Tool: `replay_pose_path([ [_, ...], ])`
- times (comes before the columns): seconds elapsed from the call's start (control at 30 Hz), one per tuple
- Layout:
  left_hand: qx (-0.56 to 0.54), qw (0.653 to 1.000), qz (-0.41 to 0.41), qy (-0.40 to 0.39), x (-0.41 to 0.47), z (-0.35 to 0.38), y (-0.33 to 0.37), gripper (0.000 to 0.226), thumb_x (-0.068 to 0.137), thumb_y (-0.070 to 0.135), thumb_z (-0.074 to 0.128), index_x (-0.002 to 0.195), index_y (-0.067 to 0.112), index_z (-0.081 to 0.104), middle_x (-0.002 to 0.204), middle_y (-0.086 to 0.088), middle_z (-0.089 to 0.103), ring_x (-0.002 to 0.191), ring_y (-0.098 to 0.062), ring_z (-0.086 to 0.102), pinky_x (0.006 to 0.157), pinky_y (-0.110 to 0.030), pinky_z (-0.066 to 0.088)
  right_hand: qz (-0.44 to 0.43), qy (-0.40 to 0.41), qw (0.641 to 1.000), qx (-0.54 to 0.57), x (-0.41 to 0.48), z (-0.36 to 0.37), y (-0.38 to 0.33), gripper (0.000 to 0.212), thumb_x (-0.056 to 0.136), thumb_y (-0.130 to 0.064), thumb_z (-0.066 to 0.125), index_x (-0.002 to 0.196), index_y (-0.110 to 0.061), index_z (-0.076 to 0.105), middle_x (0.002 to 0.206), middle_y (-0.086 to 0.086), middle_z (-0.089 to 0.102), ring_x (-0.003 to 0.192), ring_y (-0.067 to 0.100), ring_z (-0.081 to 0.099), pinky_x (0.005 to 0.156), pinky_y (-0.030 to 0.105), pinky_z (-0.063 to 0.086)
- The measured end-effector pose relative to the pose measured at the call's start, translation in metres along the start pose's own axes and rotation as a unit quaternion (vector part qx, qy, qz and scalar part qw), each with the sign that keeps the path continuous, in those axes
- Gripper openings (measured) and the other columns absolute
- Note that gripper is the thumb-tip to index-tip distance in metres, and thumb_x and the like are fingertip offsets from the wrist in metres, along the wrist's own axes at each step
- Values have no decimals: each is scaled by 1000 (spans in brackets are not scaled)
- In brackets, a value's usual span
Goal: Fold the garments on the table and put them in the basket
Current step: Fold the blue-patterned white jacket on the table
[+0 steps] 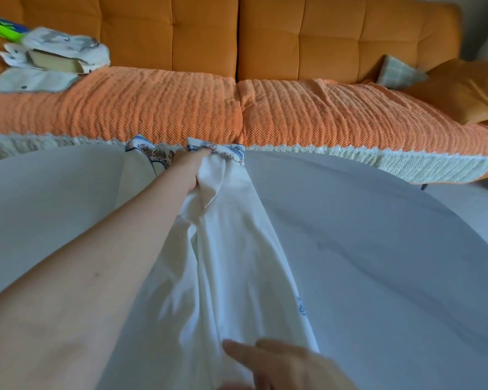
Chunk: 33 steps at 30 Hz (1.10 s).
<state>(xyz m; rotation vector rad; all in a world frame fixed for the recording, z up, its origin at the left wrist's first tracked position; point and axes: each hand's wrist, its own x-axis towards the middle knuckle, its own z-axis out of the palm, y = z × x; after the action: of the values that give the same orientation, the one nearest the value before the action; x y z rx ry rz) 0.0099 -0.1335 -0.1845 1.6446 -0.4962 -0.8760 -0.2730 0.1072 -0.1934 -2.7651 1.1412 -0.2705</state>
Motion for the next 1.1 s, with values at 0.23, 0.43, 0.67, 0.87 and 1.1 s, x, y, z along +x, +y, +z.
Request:
replay_pose_path([
  [0.23,97,964,239,65,-11,-9,-13,52,80,12,68,129,10,47,125,-5,51,111,-15,49,82,-12,33,131,118,945,276,117,-17,47,21,90,-18,57,101,-31,69,79,-13,58,65,-1,51,66,17,40],
  [0.43,23,945,322,56,-12,-17,-43,33,86,9,61,119,9,60,123,3,58,111,-8,53,87,-1,33,202,147,895,369,239,2,97,33,82,-3,66,113,-12,63,113,6,64,67,8,53,68,19,42],
  [0.67,20,938,340,61,-15,-17,-42,20,83,4,59,95,19,61,101,11,62,82,8,54,78,-6,39,196,143,916,320,311,24,125,34,79,-14,71,111,-18,60,111,-5,58,88,10,47,75,22,36],
  [0.87,85,925,360,87,-13,-16,-37,23,83,0,54,89,13,72,93,6,71,74,-9,56,68,-16,40,179,168,892,378,336,13,125,13,86,-5,62,94,-15,65,70,-9,54,69,11,44,65,23,34],
  [1.1,122,920,356,105,-14,-25,-31,28,86,-3,50,94,11,73,95,-1,71,91,-15,63,84,-23,46,305,0,917,256,372,-20,126,33,94,-28,42,85,0,58,98,14,47,108,29,43,87,38,37],
])
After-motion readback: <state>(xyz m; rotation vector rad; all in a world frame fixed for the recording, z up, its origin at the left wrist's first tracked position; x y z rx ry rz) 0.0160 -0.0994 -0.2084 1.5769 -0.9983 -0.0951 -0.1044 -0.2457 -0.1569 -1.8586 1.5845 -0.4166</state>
